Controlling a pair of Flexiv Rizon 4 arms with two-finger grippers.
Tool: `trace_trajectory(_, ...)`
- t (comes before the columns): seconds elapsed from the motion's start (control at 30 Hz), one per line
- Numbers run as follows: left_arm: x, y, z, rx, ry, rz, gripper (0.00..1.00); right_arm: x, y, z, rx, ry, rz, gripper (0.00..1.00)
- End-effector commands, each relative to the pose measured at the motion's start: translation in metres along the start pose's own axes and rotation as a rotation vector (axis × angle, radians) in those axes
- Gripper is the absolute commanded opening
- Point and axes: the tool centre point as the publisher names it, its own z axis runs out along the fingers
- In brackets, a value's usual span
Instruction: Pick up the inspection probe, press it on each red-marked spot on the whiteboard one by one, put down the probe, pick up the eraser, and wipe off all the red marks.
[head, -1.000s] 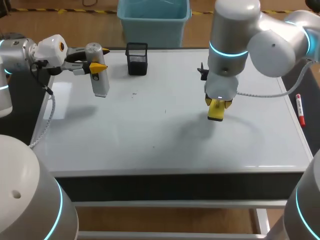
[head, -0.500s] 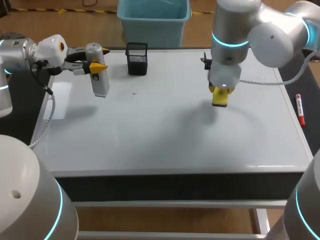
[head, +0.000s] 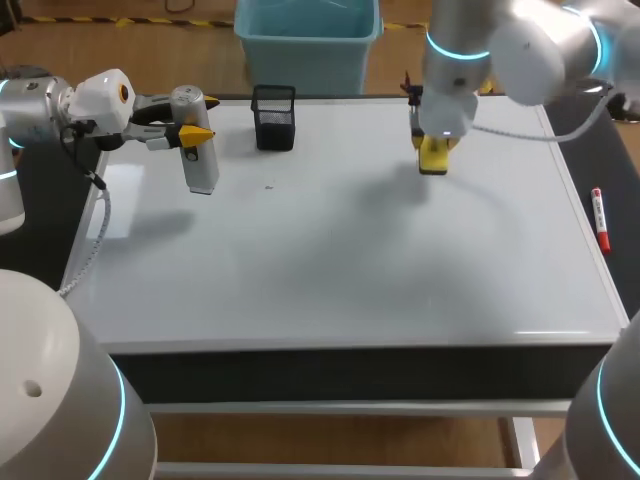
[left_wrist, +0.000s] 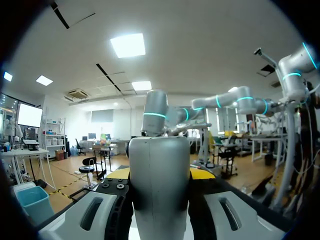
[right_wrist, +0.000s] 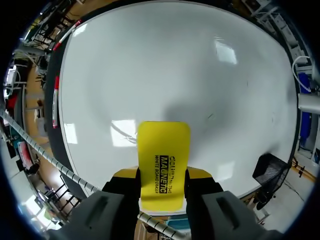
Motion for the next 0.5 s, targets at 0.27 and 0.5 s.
trace_trajectory(0.27, -0.001, 0.000, 0.000, 0.002, 0.002, 0.000, 0.00, -0.006, -0.058, 0.022, -0.070, -0.028, -0.029, 0.00)
trace_trajectory(0.5, -0.001, 0.000, 0.000, 0.002, 0.002, 0.000, 0.00, -0.013, -0.069, 0.029, -0.076, -0.036, -0.047, 0.00)
